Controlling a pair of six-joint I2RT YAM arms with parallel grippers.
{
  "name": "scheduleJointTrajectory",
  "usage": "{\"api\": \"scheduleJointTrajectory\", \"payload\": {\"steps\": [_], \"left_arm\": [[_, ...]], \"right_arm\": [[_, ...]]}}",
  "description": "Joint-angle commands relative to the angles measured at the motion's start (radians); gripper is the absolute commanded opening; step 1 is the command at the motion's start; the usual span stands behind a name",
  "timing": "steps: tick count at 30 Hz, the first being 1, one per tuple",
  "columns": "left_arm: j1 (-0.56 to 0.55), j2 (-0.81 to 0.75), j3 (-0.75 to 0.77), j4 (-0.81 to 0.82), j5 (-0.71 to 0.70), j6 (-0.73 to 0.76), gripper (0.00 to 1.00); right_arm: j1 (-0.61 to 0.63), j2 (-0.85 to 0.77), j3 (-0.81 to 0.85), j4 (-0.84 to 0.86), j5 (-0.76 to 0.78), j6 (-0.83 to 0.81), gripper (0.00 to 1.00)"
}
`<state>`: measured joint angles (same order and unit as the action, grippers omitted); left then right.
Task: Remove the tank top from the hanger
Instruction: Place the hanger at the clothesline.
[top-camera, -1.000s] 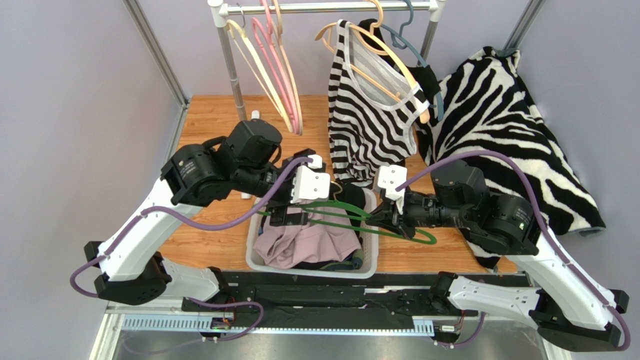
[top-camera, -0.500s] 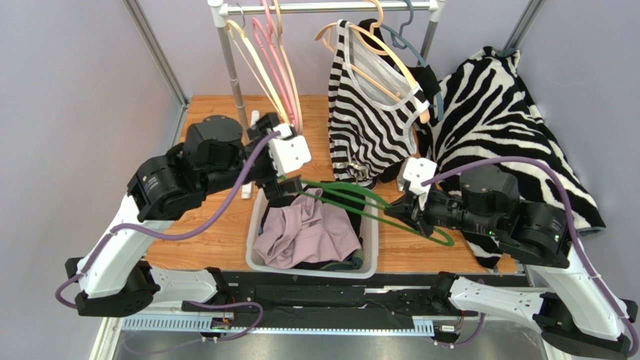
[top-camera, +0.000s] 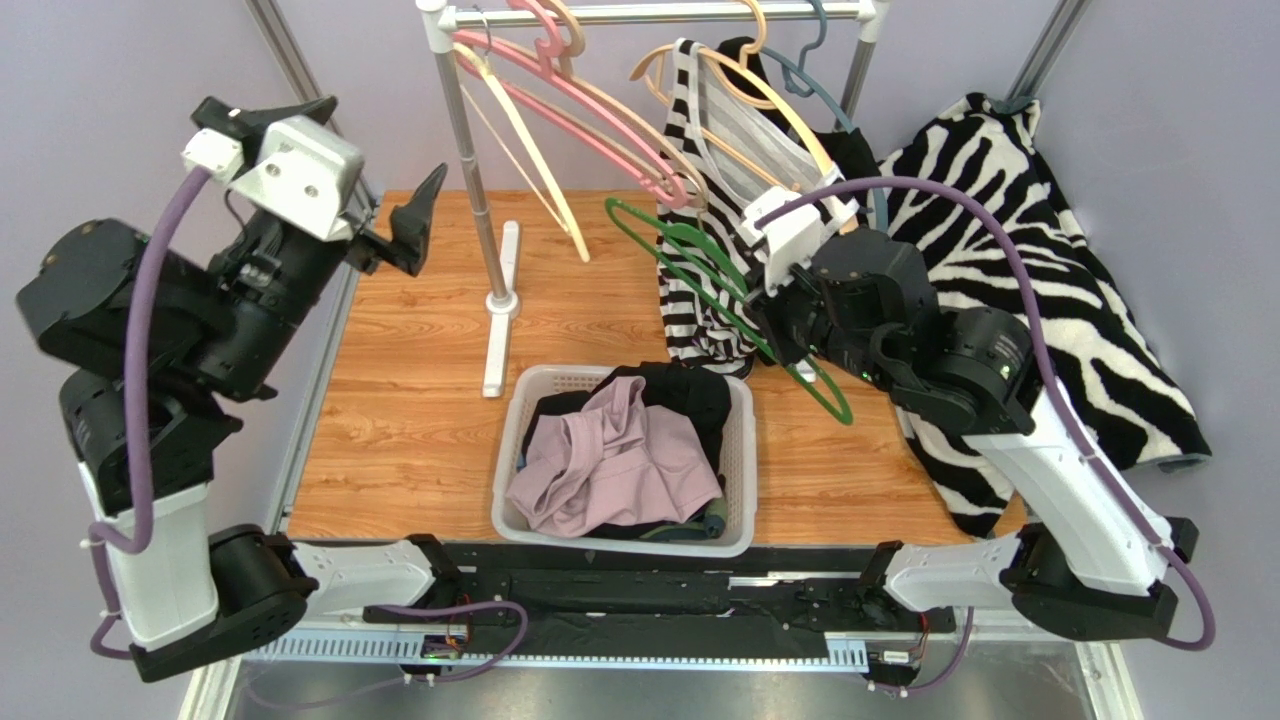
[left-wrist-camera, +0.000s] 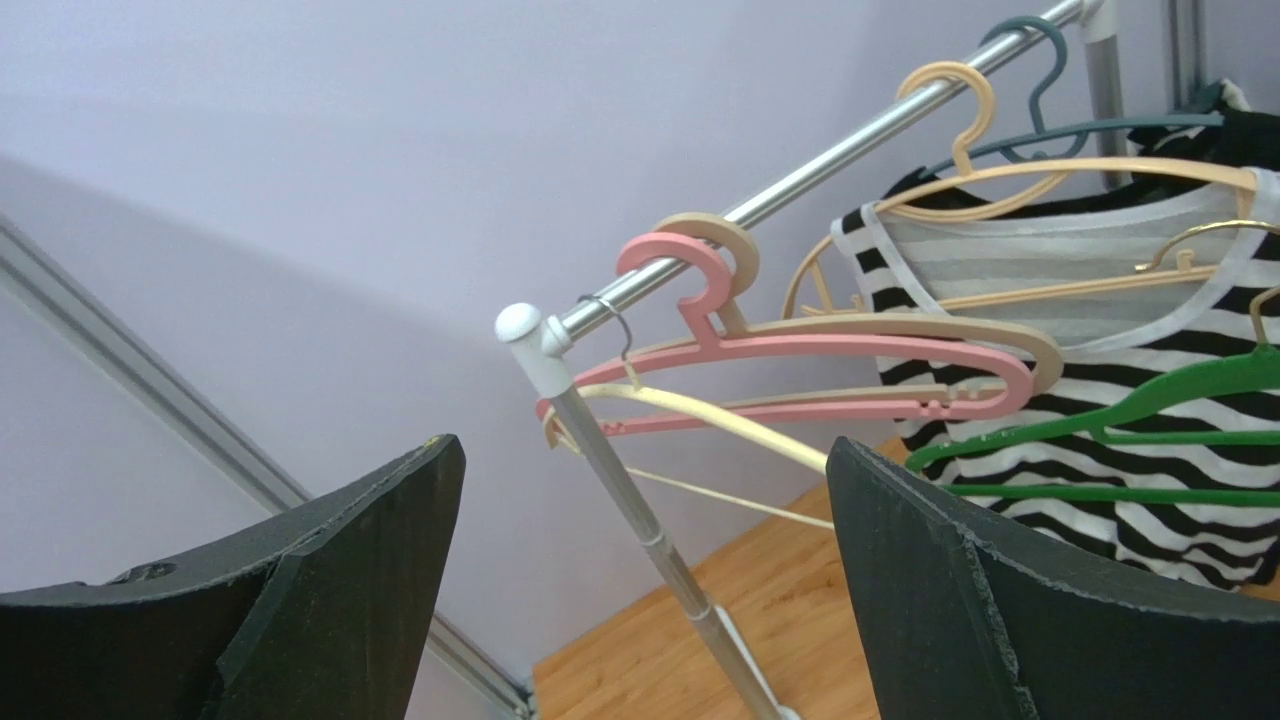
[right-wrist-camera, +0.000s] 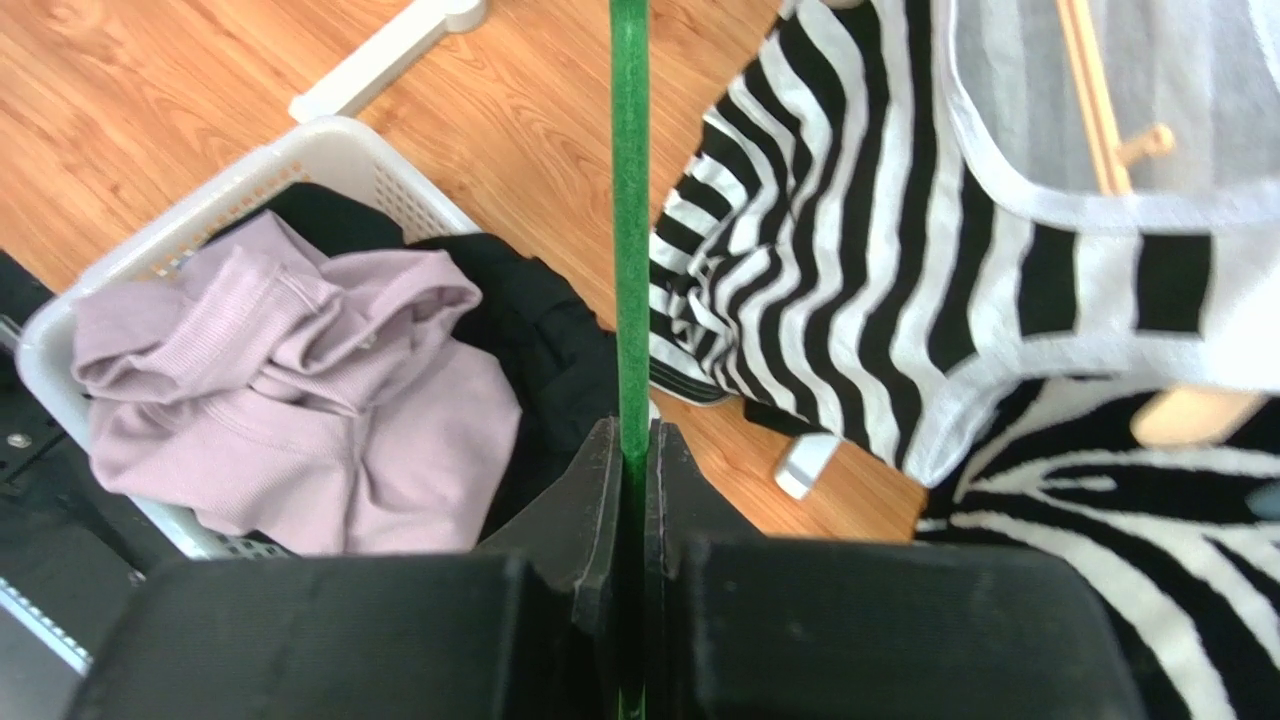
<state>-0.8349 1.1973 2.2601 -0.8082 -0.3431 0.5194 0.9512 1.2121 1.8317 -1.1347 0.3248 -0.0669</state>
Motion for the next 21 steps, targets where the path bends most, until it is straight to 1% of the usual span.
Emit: {"api": "scheduleJointTrajectory", "payload": {"steps": [1,2,4,5,6,10,15,17,20,21], "left_arm": [[0.005,-0.056,-0.085,0.070,-0.062,0.030,0.99],[0.003,-0.070,-0.132,0.079,-0.062,0.034,0.99],[0.005,-0.102,-0.168,0.078,-0.063,0.037,0.99],[0.003,-0.111,-0.200,0.070,-0.062,0.037,0.99],[0.005,-0.119,-0.211,0.058,-0.051,0.036,0.99],[0.005,-0.119,-0.258,0.020,-0.059,0.005,0.99],[0.025,-0.096,-0.295,-0.034,-0.063,-0.073,0.99],[0.034,-0.084,-0.290,-0.068,-0.031,-0.096,0.99],[0.042,-0.088,-0.313,-0.062,0.044,-0.108,0.99],[0.042,-0.093,-0.318,-0.059,0.062,-0.104,0.99]], "right_arm": [[-0.002,0.021,0.090,0.026,-0.117,0.015,0.00],[-0.002,0.018,0.083,0.018,-0.230,0.010,0.00],[-0.002,0.007,0.052,-0.011,-0.372,0.004,0.00],[0.001,0.001,0.040,-0.019,-0.498,-0.005,0.00],[0.007,-0.020,0.023,-0.016,-0.518,-0.011,0.00],[0.015,-0.090,-0.002,0.019,-0.480,-0.001,0.00],[0.014,-0.149,0.087,-0.029,-0.435,-0.008,0.00],[0.015,-0.193,0.104,-0.037,-0.454,-0.013,0.00],[0.014,-0.285,0.086,0.038,-0.463,-0.013,0.00],[0.015,-0.308,0.068,0.094,-0.455,-0.011,0.00]]}}
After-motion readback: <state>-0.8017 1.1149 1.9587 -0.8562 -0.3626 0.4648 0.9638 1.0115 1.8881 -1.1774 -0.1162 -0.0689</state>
